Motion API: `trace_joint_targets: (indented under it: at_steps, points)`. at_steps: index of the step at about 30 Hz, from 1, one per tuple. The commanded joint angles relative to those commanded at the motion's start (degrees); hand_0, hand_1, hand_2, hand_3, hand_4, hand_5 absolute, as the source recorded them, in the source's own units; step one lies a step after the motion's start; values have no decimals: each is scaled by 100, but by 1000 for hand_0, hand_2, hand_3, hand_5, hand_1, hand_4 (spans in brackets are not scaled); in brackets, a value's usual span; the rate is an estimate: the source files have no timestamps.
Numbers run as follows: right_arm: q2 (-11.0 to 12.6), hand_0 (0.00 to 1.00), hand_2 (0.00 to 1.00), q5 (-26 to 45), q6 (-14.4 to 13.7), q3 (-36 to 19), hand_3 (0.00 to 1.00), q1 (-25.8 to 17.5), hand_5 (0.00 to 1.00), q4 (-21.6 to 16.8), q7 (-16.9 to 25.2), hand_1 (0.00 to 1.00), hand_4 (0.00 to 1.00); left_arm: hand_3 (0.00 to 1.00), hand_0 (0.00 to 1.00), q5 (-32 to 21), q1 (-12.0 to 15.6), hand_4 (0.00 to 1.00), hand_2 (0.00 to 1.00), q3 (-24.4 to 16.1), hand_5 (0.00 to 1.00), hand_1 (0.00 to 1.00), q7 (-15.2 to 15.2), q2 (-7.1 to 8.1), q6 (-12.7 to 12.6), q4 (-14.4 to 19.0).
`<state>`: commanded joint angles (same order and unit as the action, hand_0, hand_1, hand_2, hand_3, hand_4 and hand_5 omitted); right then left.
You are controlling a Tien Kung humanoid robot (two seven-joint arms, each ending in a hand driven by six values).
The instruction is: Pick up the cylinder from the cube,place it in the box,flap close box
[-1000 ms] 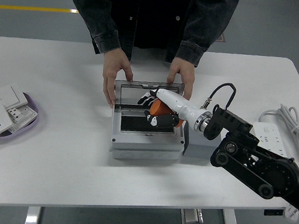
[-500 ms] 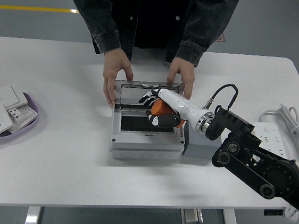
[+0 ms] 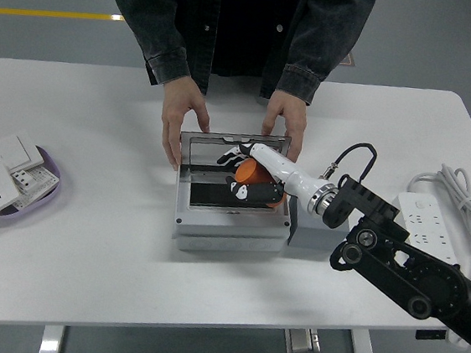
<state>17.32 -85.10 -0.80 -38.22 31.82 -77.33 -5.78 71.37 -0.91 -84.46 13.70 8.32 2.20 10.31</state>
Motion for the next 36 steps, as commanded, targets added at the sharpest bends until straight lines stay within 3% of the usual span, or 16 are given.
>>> trace_joint_targets:
  at_steps: [11,14,18,23,28,36]
  points:
    - [67,705,715,169,-30,-135,729,-70,138,-126,90,685,543,661,630,-20,-13,709,585,24,387,658,-1,32,6,0]
    - [217,705,715,549,-40,-265,729,-176,138,-289,302,685,543,661,630,-48,1,709,585,34,387,658,-6,28,4,0]
    - [583,708,714,1239,-58,-567,731,-368,150,-726,599,686,557,662,630,-93,47,708,586,48,387,658,-12,6,1,0]
    - [873,707,714,1802,-136,-908,729,-425,158,-1245,576,686,566,662,630,-98,70,707,587,37,388,658,-15,-11,-1,0]
    - [779,699,710,1511,-192,-1042,722,-280,174,-1225,382,680,579,660,630,-55,40,707,585,4,388,658,-23,-5,1,0]
    - [383,687,708,1043,-208,-865,717,128,184,-485,169,671,581,660,630,-5,24,707,586,-23,389,657,-8,-21,2,0]
